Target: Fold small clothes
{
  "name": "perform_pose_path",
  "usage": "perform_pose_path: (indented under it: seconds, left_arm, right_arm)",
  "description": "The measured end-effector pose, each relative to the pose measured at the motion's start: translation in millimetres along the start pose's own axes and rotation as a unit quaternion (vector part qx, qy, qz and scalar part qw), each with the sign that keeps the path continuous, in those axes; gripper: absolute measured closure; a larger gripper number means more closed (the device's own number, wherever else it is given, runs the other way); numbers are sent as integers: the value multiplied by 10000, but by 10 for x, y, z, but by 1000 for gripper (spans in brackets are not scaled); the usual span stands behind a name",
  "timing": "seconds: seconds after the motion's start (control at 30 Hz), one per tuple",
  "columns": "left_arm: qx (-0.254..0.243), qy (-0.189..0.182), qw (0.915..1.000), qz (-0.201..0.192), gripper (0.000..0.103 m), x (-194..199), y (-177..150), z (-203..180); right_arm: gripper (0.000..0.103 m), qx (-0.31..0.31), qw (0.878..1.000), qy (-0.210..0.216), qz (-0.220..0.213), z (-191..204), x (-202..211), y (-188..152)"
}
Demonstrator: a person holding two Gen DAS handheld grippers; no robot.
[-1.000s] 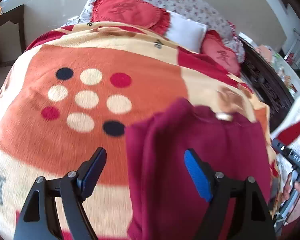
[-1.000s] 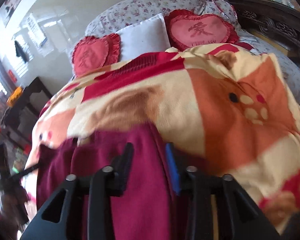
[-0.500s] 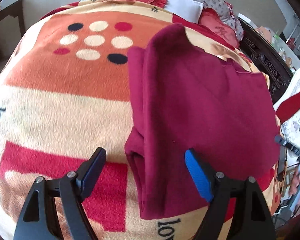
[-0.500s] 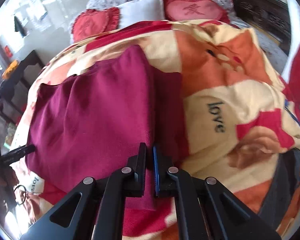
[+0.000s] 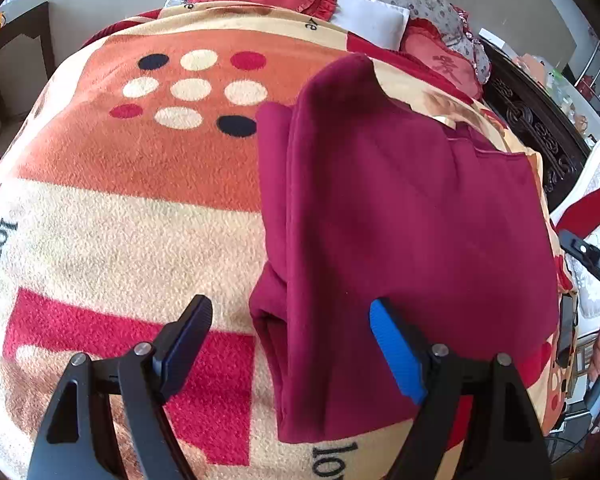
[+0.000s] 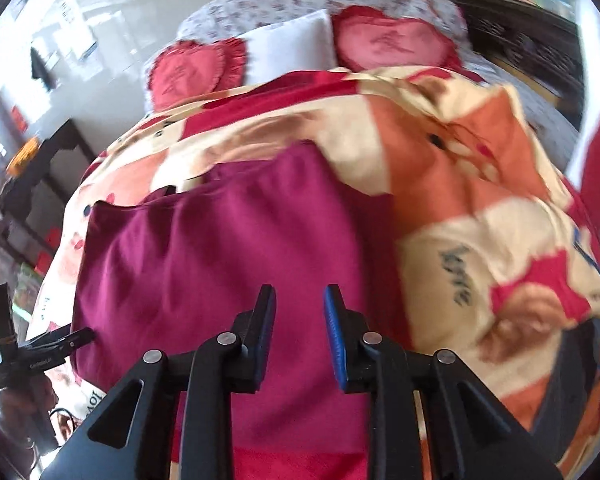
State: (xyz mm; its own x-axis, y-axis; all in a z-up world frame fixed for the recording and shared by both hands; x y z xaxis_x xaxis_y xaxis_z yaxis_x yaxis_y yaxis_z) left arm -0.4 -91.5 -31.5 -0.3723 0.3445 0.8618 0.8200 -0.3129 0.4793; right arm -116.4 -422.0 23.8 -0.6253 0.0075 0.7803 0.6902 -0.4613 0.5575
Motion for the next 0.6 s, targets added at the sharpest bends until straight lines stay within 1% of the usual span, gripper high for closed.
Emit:
perform_pose_path:
  seconds: [0.07, 0.17, 0.33, 0.47, 0.53, 0.6]
  left_arm:
    - [-19, 29, 10000, -18, 18, 13, 37, 4]
    - [-64, 72, 9998, -159, 18, 48, 184, -9]
    - [13, 176, 9989, -430, 18, -9, 581, -10]
    - [218, 312, 9978, -540, 18, -131, 901, 74]
    - [298, 508, 9966, -582, 18, -227, 1049, 159]
    - [437, 694, 9953, -522, 18, -327, 1132, 273]
  right_arm:
    - [97, 81, 9999, 27, 69, 104, -126, 32]
    - [97, 161, 9998, 13, 130, 190, -291, 85]
    - [97, 128, 9998, -138, 32, 187, -497, 277]
    - [97, 109, 9995, -269, -111, 142, -596, 435]
    - [97, 24, 9991, -363, -235, 78, -631, 530]
    - [97, -122, 9987, -393, -309, -1, -652, 595]
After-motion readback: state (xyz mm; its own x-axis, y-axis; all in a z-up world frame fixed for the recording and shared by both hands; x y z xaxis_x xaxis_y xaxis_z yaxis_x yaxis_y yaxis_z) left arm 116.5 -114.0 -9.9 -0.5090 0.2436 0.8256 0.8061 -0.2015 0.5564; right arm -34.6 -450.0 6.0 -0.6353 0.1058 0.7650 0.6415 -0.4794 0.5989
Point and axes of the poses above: each gripper's, at about its wrist camera, not at the fingertips, and x roughly against the way its jaws point, z to its left, y to its top, the point moved 8 cm from there along -x, roughly the way its jaws point, and after that the axes turned 5 degrees about -x, right-handed, at the moved point
